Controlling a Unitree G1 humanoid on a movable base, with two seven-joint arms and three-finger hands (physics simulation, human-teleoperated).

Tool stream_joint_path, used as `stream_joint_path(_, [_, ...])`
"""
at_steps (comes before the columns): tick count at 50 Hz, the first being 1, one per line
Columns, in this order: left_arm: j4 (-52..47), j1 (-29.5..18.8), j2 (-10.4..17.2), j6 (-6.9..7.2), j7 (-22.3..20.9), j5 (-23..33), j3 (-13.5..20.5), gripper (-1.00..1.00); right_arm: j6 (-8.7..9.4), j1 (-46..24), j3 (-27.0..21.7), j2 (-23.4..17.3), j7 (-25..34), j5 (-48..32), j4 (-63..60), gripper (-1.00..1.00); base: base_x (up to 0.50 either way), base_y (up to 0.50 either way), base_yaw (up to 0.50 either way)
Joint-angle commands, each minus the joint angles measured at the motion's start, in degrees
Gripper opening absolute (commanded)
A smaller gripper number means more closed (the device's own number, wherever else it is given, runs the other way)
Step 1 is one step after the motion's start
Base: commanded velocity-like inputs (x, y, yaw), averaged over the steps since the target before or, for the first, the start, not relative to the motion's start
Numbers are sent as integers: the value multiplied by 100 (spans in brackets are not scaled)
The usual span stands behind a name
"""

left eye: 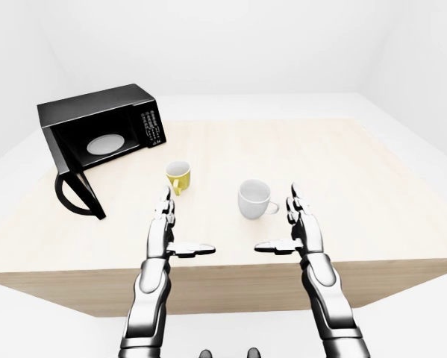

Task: Close the microwave.

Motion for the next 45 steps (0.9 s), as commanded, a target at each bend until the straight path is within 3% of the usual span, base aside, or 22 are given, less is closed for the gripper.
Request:
stream_joint_path(1, [28,-7,69,-17,-109,-12,131,100,13,-31,-123,-60,88,45,81,100,0,0,0])
stream_joint_path(14, [1,7,63,-10,-110,14,116,100,-15,-55,-117,-59,36,1,114,100,0,0,0])
stream_joint_path(22, [-192,67,62,93,-134,-6,112,100,41,-22,-91,-52,8,-38,17,100,0,0,0])
stream_joint_path(24, [-479,153,67,259,-157,-27,117,100,273,92,-30,-25,-2,-63,-382,100,0,0,0])
stream_joint_path(26, [-939,297,76,517,-194,-33,116,100,443,209,14,-14,-9,-104,-759,100,0,0,0])
stream_joint_path(33, [-4002,1270,30,517,-444,-271,328,100,504,975,538,38,-122,-657,-3444,100,0,0,0])
stream_joint_path(34, [-4047,1278,2,517,-474,-253,347,100,504,1030,581,39,-126,-673,-3651,100,0,0,0])
stream_joint_path(37, [-5199,1573,-95,517,-686,-616,673,100,504,1208,726,30,-174,-735,-4388,100,0,0,0])
stream_joint_path(41, [-5943,1760,-283,517,-942,-873,1113,100,504,1358,947,-32,-242,-838,-4959,100,0,0,0])
stream_joint_path(45, [-6023,1740,-346,517,-1000,-867,1224,100,504,1354,947,-72,-295,-833,-4887,100,0,0,0])
